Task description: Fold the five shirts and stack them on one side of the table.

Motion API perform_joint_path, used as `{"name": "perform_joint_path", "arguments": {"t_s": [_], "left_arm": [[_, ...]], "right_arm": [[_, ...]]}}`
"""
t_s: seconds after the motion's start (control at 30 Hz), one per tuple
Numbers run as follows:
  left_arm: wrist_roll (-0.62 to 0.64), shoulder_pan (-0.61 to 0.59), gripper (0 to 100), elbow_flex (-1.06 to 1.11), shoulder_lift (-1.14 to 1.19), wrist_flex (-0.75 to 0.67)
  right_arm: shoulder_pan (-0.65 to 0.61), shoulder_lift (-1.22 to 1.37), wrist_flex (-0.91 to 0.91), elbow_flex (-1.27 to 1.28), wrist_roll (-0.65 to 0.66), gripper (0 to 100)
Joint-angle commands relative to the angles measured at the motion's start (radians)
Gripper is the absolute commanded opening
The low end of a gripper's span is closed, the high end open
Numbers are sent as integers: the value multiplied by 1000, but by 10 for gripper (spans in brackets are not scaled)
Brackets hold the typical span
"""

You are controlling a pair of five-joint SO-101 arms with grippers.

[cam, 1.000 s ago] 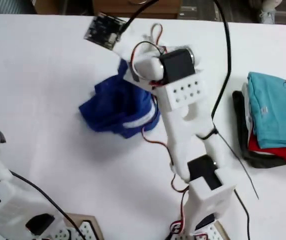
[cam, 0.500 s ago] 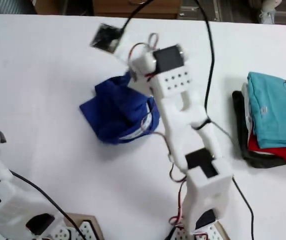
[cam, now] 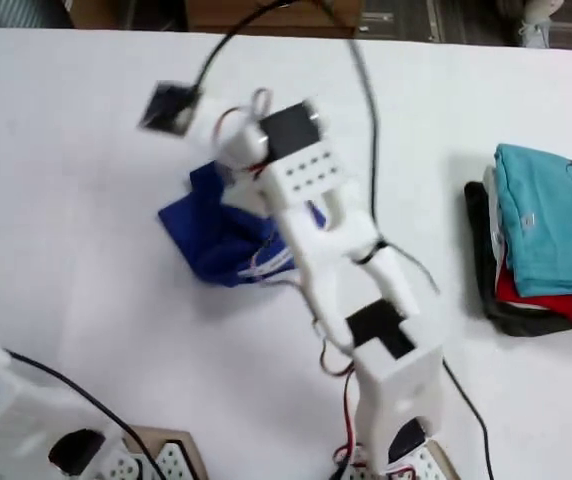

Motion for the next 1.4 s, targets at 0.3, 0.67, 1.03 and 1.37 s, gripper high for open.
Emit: {"name": "perform_joint_path", "arguments": {"t_s": [0.3,0.67,1.03,1.37], "left_arm": [[25,-103,262,-88,-5,-17],[23,-100,262,-88,-3,-17],[23,-98,262,-87,-3,-15],[23,-58,262,-85,-3,-8]], "right_arm": [[-277,-140,5,307,49,190],[-61,-47,-179,410,87,190],[282,62,-317,189,81,189],[303,62,-111,-135,25,231]]}}
